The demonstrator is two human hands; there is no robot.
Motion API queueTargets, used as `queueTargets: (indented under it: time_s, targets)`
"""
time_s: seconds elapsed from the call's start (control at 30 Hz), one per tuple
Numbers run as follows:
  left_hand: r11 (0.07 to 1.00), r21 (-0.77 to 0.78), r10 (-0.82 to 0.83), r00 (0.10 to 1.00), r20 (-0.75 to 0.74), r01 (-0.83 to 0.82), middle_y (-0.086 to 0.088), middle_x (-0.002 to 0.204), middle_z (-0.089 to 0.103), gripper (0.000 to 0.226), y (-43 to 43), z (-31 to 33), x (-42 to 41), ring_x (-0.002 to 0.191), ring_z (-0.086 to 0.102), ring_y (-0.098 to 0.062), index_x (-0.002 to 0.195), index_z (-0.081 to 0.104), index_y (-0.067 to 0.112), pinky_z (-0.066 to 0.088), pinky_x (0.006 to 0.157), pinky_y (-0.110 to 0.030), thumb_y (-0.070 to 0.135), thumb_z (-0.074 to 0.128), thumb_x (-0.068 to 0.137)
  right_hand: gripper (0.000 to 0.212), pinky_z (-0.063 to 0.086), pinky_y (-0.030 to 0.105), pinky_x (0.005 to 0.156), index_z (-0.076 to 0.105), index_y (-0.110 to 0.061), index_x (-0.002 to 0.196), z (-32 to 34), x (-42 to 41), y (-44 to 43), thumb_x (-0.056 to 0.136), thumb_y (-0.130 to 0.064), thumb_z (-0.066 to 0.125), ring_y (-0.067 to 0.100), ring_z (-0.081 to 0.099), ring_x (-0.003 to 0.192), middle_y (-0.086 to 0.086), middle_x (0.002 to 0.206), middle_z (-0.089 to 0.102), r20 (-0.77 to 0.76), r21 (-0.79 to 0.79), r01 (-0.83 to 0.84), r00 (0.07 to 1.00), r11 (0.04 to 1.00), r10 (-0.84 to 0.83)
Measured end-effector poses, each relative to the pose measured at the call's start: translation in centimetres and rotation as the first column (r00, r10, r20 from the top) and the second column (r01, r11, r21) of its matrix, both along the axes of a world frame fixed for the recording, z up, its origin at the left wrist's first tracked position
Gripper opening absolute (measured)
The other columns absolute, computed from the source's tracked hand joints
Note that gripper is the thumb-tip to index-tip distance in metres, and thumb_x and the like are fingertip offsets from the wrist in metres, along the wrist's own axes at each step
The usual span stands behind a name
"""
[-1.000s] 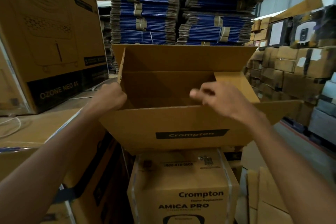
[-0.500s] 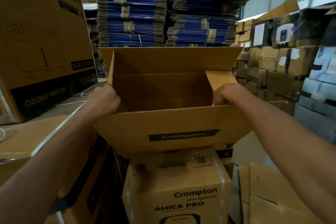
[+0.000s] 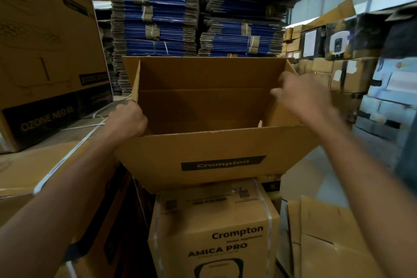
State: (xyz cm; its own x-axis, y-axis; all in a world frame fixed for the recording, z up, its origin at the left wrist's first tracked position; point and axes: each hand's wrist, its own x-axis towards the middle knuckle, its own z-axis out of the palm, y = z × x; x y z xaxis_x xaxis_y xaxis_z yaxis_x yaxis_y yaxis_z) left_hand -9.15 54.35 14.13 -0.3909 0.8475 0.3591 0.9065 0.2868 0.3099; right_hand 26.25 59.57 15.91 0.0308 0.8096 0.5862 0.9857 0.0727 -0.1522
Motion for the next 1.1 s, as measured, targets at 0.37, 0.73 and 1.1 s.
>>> queueTargets:
  time_s: [0.37, 0.73, 1.1]
  targets:
    - [0.995, -0.002, -0.104, 0.994, 0.038, 0.104, -0.014, 0.099, 0.057, 0.026, -3.0, -0.4, 1.2, 0.08, 0.058, -0.024, 0.127, 0.047, 0.001, 0.044, 0.059, -0.03, 0.014, 0.045, 0.104, 0.06, 0.044, 0.027, 0.05, 0.049, -0.019, 0.077, -7.2, -11.0, -6.4, 0.099, -0.071, 0.032, 0.011, 0.052, 0.046, -0.004, 0.059, 0.052, -0.415, 0.002, -0.306, 0.866, 0.952, 0.279]
    - [0.874, -0.159, -0.364, 0.835, 0.412, 0.459, -0.006, 0.078, 0.068, 0.019, -5.5, 3.4, 7.3, 0.057, 0.066, -0.011, 0.107, 0.061, 0.01, 0.049, 0.048, -0.024, 0.016, 0.043, 0.107, 0.029, 0.039, 0.027, 0.052, 0.057, -0.011, 0.067, -0.1, -9.6, 0.7, 0.095, -0.018, 0.054, 0.013, 0.047, 0.052, 0.0, 0.06, 0.052, -0.379, -0.018, -0.3, 0.885, 0.954, 0.271]
    - [0.723, -0.038, -0.476, 0.538, 0.696, 0.69, -0.009, 0.13, 0.066, 0.081, -5.8, 0.5, 9.3, 0.113, 0.068, -0.029, 0.142, 0.052, 0.026, 0.058, 0.087, -0.045, 0.082, 0.042, 0.084, 0.027, 0.035, 0.026, 0.047, 0.053, -0.013, 0.063, 0.1, -9.4, 2.1, 0.089, -0.014, 0.061, 0.017, 0.051, 0.057, 0.0, 0.061, 0.052, -0.475, -0.023, -0.302, 0.842, 0.953, 0.256]
